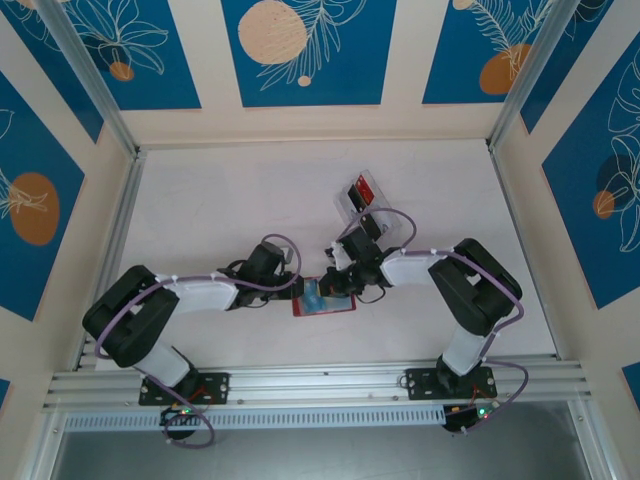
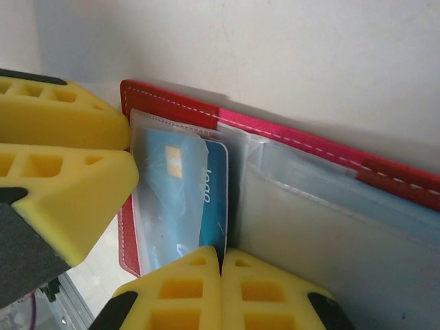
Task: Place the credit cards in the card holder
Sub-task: Insert the credit card into the card slot.
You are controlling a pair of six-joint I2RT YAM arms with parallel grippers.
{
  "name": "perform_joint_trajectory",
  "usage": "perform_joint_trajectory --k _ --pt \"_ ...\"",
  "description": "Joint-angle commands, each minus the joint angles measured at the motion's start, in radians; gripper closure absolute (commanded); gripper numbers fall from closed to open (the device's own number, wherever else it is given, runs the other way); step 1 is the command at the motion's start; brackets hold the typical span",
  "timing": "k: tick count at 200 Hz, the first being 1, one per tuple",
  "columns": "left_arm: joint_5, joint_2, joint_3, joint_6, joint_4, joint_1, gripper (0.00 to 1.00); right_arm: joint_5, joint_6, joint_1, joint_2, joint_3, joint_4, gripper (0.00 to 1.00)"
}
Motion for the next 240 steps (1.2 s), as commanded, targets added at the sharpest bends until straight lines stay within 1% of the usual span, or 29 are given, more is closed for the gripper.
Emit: perform_joint_trajectory --k 1,32,63,76,103,126,139,168,211,240 --pt "0.019 0.044 -0.013 -0.012 0.01 0.004 0.67 0.043 0.076 0.024 -0.007 -0.047 0.024 1.0" --pt "0.019 0.04 -0.019 -0.015 0.013 0.003 0.66 0.065 0.158 0.03 -0.014 -0.085 0.097 1.0" --pt "0.015 0.026 -0.02 -0.01 -0.005 0.004 0.64 0.095 0.164 0.031 -0.026 -0.095 0.092 1.0" --pt "0.006 -0.005 -0.017 -0.004 -0.03 0.005 0.64 0.1 0.156 0.031 -0.03 -0.091 0.074 1.0" --pt "-0.03 -0.094 -0.021 0.005 -0.102 0.01 0.67 0.103 0.139 0.03 -0.035 -0.09 0.052 1.0" --pt "-0.03 -0.132 -0.03 0.015 -0.133 0.012 0.71 0.101 0.129 0.03 -0.038 -0.083 0.033 1.0" --pt "-0.02 -0.129 -0.035 0.023 -0.139 0.012 0.76 0.103 0.127 0.031 -0.045 -0.08 0.026 1.0" --pt "0.015 -0.081 -0.036 0.032 -0.11 -0.006 0.83 0.114 0.141 0.033 -0.059 -0.08 0.015 1.0" --pt "0.001 -0.004 -0.036 0.029 -0.084 -0.037 0.85 0.135 0.164 0.036 -0.064 -0.077 0.008 1.0" --pt "-0.017 0.008 -0.07 0.012 -0.06 -0.045 0.87 0.166 0.193 0.046 -0.066 -0.083 0.013 1.0"
